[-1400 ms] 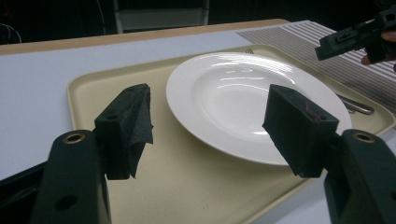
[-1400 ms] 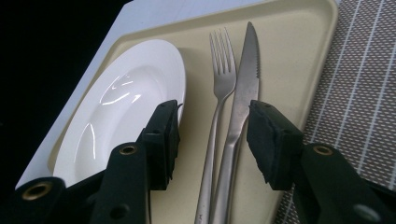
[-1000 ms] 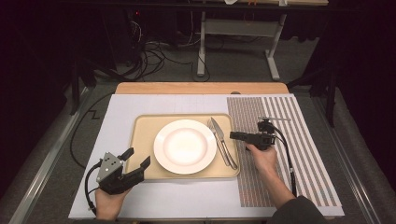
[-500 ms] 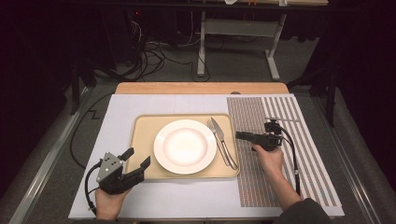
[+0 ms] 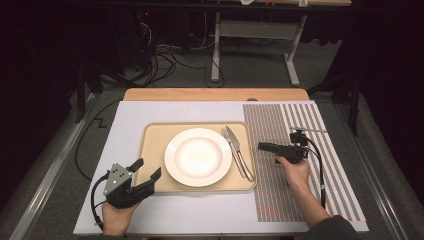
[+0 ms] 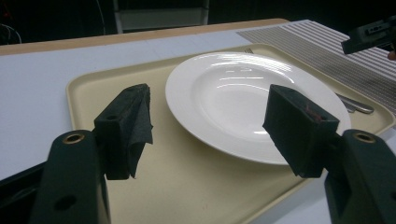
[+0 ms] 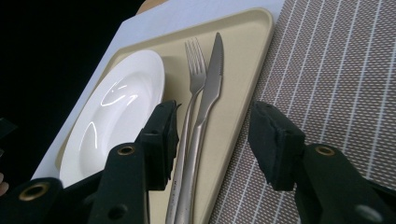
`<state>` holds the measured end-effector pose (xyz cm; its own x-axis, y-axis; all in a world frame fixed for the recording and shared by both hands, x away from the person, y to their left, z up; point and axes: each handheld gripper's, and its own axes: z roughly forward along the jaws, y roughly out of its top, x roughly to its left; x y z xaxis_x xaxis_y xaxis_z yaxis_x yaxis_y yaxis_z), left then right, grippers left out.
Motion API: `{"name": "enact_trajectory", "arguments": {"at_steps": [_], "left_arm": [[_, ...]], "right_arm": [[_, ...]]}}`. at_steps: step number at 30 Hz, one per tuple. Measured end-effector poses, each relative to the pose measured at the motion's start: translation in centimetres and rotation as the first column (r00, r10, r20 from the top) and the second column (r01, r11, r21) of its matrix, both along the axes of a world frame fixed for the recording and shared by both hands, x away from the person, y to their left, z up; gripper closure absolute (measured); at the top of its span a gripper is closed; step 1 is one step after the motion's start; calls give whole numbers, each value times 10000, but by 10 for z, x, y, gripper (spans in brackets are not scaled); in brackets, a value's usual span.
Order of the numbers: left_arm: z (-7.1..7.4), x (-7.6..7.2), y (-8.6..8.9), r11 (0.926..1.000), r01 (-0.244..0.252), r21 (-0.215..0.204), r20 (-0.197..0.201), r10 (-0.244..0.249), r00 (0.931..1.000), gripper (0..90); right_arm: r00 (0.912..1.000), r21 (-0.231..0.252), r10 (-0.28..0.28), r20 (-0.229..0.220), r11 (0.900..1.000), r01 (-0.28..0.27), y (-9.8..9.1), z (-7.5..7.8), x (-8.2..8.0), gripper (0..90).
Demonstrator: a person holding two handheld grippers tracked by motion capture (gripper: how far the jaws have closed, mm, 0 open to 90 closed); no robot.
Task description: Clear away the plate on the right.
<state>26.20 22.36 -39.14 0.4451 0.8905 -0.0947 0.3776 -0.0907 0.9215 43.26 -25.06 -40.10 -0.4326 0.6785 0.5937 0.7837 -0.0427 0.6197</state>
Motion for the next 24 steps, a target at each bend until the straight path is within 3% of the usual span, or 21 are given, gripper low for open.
{"name": "enact_trajectory", "arguments": {"at_steps": [24], "left_arm": [[0,0,0,10000,-30,-67,-22,30,10000,327]], "right_arm": [[9995,138,-321,-13,9994,321,-28,1,-8,533]]}}
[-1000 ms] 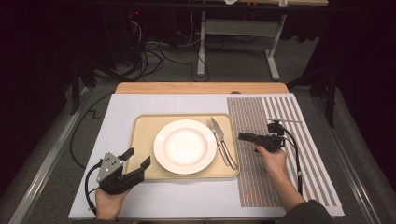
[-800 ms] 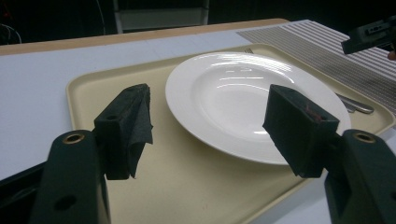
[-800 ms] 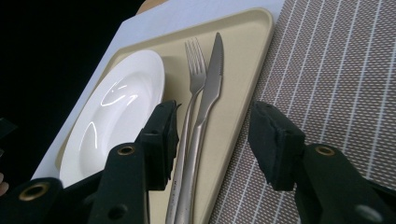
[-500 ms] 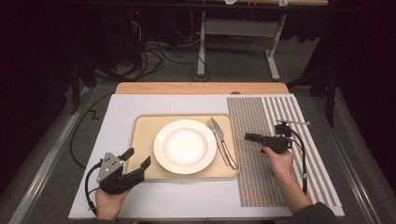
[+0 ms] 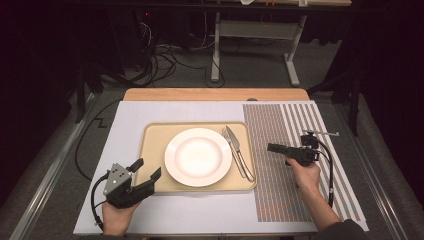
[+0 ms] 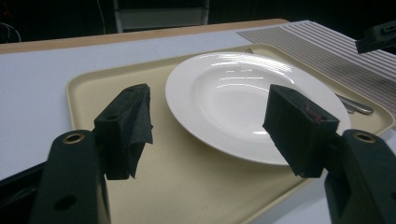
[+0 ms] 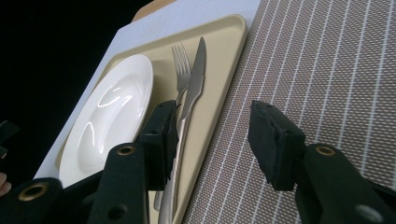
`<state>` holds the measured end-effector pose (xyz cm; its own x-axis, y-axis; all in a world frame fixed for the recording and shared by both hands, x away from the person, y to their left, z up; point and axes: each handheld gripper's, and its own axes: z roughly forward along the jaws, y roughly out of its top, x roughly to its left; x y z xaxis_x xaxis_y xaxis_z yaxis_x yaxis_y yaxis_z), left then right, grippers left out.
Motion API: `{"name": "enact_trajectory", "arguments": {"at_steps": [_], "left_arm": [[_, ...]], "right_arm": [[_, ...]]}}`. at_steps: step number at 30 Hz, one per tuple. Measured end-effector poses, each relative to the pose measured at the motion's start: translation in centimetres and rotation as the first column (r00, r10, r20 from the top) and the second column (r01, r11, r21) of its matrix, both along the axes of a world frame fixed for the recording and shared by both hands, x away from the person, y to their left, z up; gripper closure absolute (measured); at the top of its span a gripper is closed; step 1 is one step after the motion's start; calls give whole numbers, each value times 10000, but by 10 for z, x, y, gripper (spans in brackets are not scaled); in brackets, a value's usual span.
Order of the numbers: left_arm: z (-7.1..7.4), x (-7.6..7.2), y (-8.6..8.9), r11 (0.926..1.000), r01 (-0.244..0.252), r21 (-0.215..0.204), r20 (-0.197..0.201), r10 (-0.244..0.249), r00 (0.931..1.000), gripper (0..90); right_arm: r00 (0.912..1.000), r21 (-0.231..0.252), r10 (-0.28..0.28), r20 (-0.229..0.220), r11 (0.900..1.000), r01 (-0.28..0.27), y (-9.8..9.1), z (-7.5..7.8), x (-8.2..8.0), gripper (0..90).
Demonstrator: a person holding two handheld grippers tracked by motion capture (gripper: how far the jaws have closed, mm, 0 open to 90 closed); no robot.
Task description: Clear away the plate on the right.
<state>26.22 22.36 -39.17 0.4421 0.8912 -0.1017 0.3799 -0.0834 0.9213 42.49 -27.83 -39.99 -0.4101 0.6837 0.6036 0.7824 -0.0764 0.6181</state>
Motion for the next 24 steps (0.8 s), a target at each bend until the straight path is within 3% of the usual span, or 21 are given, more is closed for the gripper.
{"name": "enact_trajectory", "arguments": {"at_steps": [14,24], "left_arm": [[0,-1,0,9999,-100,-78,-27,99,9999,327],[0,-1,1,9999,-104,-74,-25,103,9999,325]], "right_arm": [[9989,260,-374,289,9990,367,-27,3,-9,518],[9967,105,-562,578,9984,557,-41,5,-17,485]]}}
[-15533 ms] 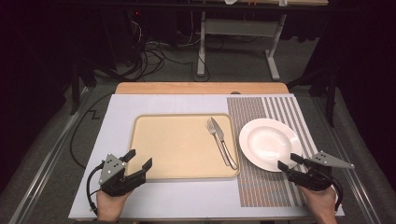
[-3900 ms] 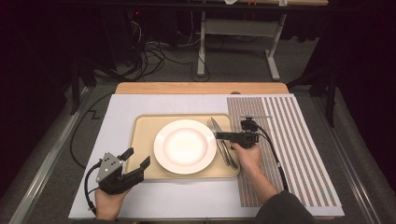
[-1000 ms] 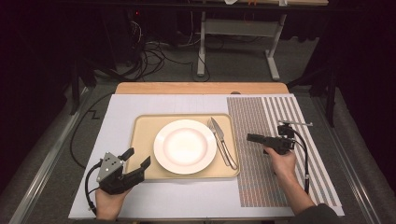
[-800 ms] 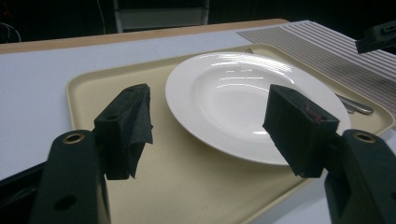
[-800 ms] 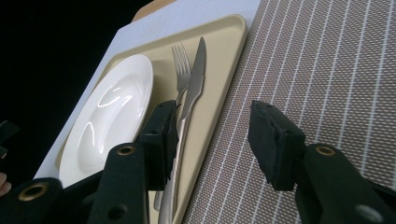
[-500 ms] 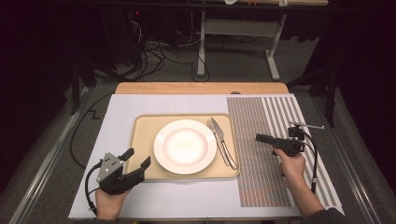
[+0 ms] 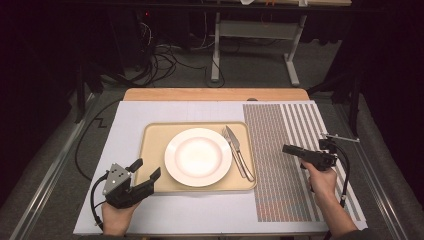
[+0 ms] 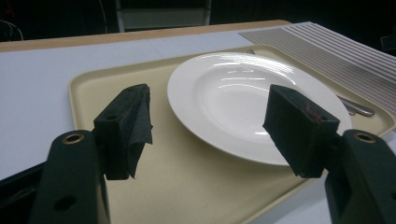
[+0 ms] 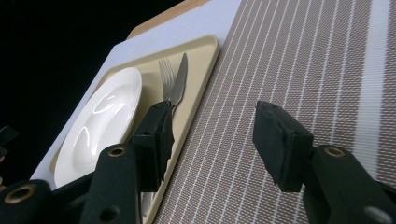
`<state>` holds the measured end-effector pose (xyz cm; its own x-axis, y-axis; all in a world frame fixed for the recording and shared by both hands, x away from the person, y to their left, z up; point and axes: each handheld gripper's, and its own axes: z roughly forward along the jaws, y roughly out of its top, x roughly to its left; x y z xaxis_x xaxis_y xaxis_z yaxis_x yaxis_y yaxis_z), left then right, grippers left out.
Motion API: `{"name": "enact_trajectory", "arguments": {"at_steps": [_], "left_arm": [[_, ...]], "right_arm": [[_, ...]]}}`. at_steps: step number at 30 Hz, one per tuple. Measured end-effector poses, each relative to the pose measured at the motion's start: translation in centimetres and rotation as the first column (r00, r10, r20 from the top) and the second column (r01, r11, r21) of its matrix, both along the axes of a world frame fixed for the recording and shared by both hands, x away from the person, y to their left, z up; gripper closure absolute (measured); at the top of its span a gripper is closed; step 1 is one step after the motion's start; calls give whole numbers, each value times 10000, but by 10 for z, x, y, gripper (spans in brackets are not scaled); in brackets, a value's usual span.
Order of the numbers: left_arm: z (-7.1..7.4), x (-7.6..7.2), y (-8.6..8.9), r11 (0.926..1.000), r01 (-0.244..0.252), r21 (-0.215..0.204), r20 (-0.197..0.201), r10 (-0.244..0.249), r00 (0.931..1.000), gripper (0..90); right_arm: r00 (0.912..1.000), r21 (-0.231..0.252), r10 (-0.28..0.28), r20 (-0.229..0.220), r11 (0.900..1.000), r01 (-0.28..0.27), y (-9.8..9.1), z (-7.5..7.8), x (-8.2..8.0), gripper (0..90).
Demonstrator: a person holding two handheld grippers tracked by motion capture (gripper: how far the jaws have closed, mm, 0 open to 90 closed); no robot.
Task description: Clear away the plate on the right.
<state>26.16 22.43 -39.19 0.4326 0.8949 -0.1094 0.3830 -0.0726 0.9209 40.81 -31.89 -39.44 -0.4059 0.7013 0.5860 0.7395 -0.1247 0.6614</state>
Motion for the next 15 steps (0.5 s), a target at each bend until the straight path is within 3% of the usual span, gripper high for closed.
{"name": "enact_trajectory", "arguments": {"at_steps": [5,11,15], "left_arm": [[0,0,0,10000,-58,-8,-2,58,10000,326],[0,-1,1,10000,-49,-8,5,49,10000,326],[0,0,1,10000,-51,-14,-7,51,10000,326]], "right_arm": [[9998,-27,-134,136,9999,134,-8,2,-4,472],[9988,-689,-104,480,9975,136,-15,5,-13,448],[9969,-1370,-16,786,9905,124,-17,8,-20,429]]}}
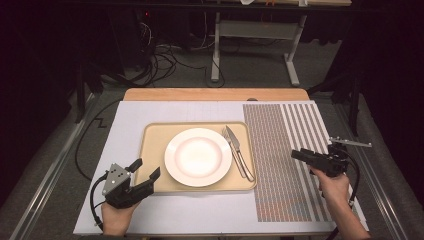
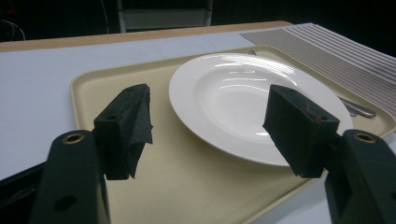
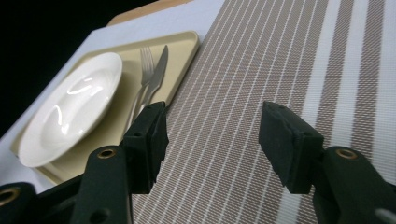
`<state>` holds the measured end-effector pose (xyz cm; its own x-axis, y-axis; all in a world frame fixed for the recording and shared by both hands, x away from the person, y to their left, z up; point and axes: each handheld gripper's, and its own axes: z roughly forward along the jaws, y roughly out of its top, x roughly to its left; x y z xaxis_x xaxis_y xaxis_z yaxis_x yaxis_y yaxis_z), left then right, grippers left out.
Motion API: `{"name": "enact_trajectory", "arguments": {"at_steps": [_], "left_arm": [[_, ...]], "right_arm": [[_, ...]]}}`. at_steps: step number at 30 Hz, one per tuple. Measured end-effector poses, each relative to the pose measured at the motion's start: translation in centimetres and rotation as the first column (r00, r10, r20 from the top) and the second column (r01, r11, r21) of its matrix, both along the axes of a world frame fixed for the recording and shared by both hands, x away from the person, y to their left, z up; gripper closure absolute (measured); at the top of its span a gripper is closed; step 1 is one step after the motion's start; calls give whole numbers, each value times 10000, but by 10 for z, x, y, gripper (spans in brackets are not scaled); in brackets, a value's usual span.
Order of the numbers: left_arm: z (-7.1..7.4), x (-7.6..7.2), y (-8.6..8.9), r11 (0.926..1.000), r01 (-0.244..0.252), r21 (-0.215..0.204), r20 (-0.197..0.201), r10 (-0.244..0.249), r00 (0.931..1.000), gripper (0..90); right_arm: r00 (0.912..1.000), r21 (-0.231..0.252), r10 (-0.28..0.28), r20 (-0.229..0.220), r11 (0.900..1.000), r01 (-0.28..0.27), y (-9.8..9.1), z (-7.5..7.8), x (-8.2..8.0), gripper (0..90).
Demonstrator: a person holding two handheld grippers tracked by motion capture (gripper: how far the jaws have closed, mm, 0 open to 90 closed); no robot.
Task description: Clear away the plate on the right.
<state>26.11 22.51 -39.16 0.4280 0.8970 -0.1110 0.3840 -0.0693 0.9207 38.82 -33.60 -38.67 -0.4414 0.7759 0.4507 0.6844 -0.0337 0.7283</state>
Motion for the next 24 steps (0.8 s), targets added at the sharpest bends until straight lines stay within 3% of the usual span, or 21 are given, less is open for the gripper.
{"name": "enact_trajectory", "arguments": {"at_steps": [8,24], "left_arm": [[0,0,0,10000,-21,6,3,21,10000,326],[0,0,0,10000,-31,-31,4,31,10000,326]], "right_arm": [[9954,-1275,49,961,9918,74,-4,5,-15,398],[9822,-1896,44,1877,9813,319,-12,3,-37,352]]}}
